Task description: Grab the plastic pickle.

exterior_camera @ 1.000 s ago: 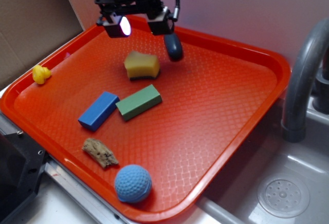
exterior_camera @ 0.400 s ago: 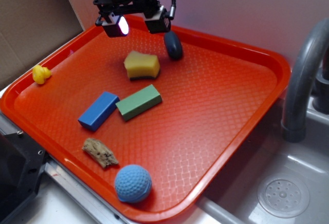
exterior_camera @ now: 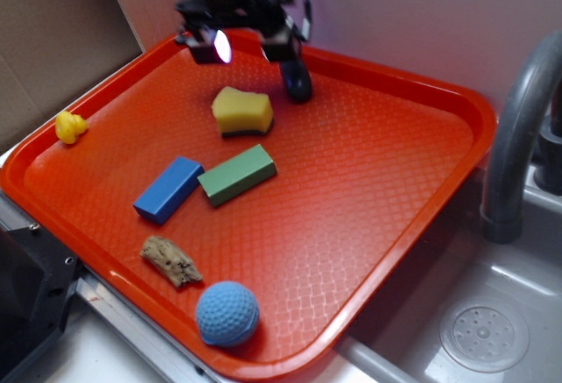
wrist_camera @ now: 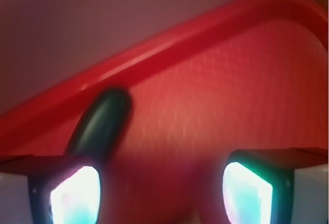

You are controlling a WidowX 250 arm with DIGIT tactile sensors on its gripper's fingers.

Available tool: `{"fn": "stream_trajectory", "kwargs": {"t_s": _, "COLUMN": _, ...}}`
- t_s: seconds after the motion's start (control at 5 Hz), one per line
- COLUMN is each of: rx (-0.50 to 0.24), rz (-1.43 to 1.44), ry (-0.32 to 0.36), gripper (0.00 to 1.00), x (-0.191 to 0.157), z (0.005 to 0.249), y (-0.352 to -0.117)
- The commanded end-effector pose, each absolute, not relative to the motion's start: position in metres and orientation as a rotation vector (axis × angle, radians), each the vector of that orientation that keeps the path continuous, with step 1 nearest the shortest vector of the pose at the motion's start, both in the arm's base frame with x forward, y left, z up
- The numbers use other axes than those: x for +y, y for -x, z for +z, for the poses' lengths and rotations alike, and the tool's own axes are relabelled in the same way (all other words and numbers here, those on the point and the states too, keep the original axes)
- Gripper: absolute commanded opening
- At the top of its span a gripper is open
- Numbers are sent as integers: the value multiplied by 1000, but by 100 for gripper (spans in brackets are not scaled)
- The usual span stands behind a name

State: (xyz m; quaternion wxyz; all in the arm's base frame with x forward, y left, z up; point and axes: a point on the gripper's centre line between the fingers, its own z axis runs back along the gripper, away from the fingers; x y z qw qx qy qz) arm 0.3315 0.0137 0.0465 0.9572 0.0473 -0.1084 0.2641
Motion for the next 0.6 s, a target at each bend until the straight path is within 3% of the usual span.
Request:
{"fn": "stream_trajectory", "kwargs": {"t_s": 0.0, "rx": -250, "rz": 514, "ry": -76, "gripper": 100, "x": 17, "z": 33, "y": -359}}
{"fn": "stream_trajectory", "kwargs": {"t_s": 0.2, "rx": -204, "rz": 529, "ry": -53, "gripper": 0, "x": 22, "z": 26, "y": -357}}
{"fn": "stream_trajectory", "kwargs": {"t_s": 0.4, "rx": -185, "rz": 512, "ry": -55, "gripper": 0, "x": 24, "z": 26, "y": -352}}
